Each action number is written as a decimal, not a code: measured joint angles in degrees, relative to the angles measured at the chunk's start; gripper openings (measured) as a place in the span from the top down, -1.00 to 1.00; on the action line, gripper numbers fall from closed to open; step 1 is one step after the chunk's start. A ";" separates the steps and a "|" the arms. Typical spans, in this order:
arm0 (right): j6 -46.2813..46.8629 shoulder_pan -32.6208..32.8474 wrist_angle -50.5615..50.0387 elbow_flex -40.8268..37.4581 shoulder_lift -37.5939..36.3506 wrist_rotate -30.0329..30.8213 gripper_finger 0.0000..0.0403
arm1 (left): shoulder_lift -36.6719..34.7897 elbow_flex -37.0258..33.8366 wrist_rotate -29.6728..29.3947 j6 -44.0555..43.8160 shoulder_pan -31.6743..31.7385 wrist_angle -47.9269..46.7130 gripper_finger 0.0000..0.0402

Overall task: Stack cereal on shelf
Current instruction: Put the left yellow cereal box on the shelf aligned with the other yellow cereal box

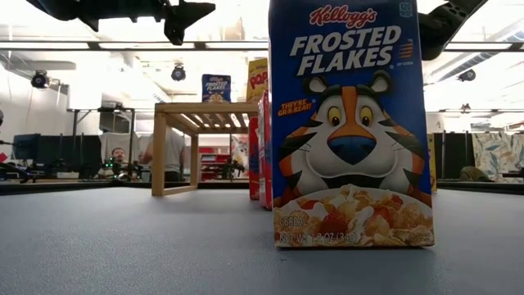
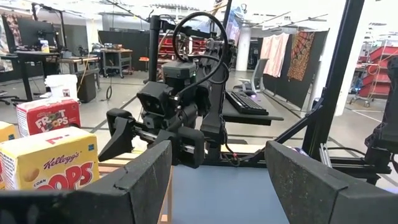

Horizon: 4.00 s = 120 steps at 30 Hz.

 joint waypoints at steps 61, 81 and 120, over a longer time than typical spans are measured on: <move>-2.35 2.59 10.27 5.55 16.41 -9.91 -0.14 | -0.72 -0.02 -21.35 2.89 0.09 -3.15 -0.21; -5.51 2.11 0.83 5.38 12.20 -4.43 -0.14 | -0.87 0.50 -23.76 3.77 0.16 -2.50 -0.21; -6.43 1.35 -0.31 5.40 12.17 -0.37 -0.15 | -0.87 0.52 -23.80 2.64 0.14 -2.66 -0.21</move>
